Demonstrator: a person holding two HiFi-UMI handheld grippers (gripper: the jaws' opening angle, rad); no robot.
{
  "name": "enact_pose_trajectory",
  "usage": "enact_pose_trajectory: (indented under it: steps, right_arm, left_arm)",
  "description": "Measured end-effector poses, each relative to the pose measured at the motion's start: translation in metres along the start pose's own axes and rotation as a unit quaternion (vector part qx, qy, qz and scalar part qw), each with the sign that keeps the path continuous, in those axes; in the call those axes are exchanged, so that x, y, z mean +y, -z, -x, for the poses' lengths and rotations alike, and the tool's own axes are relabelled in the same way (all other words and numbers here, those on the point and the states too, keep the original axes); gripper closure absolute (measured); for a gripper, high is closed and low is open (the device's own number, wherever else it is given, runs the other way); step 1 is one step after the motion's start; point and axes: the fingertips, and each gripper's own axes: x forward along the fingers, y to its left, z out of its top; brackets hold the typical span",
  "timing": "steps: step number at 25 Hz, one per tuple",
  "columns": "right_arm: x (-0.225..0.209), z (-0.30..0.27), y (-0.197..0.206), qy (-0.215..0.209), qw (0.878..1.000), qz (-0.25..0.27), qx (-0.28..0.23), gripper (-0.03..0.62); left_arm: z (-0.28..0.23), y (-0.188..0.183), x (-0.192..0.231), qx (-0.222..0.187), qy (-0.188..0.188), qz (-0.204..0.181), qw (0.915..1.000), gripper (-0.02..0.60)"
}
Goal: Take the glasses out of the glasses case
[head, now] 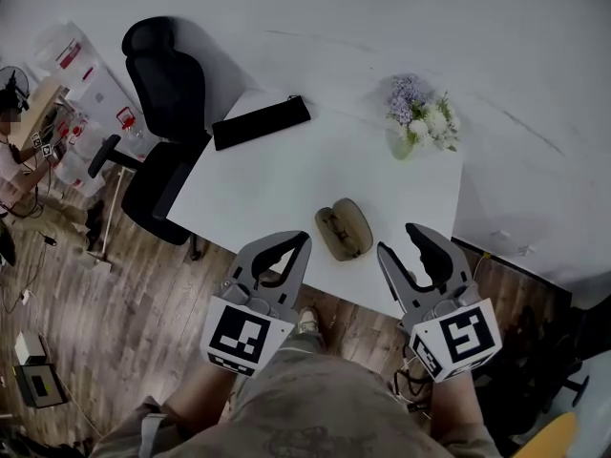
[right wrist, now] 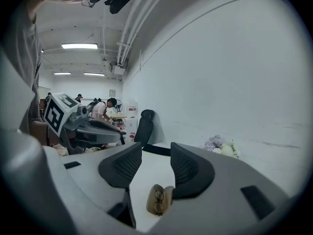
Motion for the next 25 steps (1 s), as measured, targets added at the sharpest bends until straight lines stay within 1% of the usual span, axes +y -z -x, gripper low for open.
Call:
enact_pose_trajectory:
  steps: [7, 13, 16, 19, 25]
  right_arm:
    - [-0.002, -0.047, 0.016, -0.001, 0.999, -0.009, 0.034, 0.395]
    - [-0.006, -0.074, 0.05, 0.006, 0.996, -0.021, 0.081, 0.395]
    - [-0.007, -0.087, 0.067, 0.0, 0.994, -0.016, 0.105, 0.395]
    - [-0.01, -0.097, 0.085, -0.01, 0.992, -0.023, 0.126, 0.395]
    - [-0.009, -0.117, 0.125, -0.04, 0.984, -0.018, 0.175, 0.395]
  left_arm:
    - [-0.025, 0.024, 0.029, 0.026, 0.018, 0.004, 0.9995, 0.566]
    - [-0.033, 0.038, 0.042, 0.032, 0.017, 0.019, 0.9992, 0.566]
    - [-0.038, 0.046, 0.046, 0.04, 0.013, 0.025, 0.9988, 0.566]
    - [-0.045, 0.054, 0.045, 0.054, 0.011, 0.027, 0.9982, 0.566]
    - [-0.056, 0.068, 0.039, 0.078, 0.003, 0.032, 0.9964, 0.566]
